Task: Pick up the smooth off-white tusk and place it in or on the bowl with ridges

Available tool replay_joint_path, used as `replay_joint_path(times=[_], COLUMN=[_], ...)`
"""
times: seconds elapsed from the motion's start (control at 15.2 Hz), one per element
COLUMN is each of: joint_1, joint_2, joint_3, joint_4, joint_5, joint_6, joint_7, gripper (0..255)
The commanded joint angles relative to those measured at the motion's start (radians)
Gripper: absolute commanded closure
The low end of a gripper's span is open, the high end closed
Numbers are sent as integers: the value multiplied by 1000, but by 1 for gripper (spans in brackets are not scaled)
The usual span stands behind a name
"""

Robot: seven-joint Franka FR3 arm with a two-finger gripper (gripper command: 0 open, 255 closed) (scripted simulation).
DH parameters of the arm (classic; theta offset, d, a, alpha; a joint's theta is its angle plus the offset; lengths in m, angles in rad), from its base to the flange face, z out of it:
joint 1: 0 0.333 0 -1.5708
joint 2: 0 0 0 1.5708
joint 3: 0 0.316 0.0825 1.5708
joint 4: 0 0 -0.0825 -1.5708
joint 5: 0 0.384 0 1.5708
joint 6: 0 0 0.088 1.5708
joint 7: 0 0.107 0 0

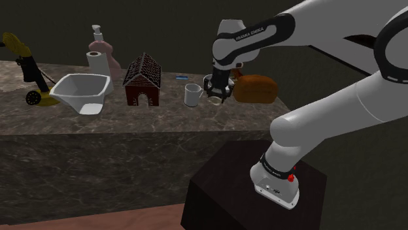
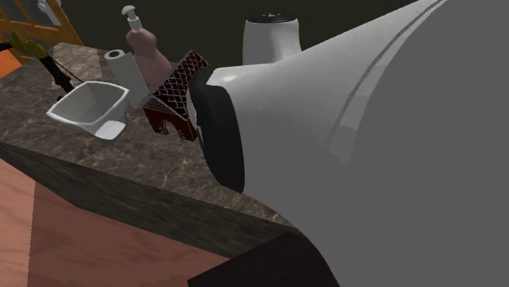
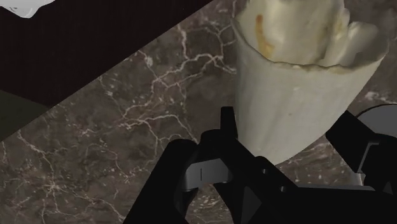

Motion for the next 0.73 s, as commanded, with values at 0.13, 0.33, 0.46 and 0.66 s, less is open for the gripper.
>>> replay_joint_path(times=[0.13,0.33,0.46,0.66], joint_1=[1,1,0,0], joint_2=[-32,-50,-61,-75], joint_3=[-13,-21,-26,-34], joint_4=[32,60,79,110], joint_5=[-3,-6,-8,-12], joint_6=[-63,-110,-140,-184], joint_7=[-3,-4,-5,-5], gripper=[255,255,255,255])
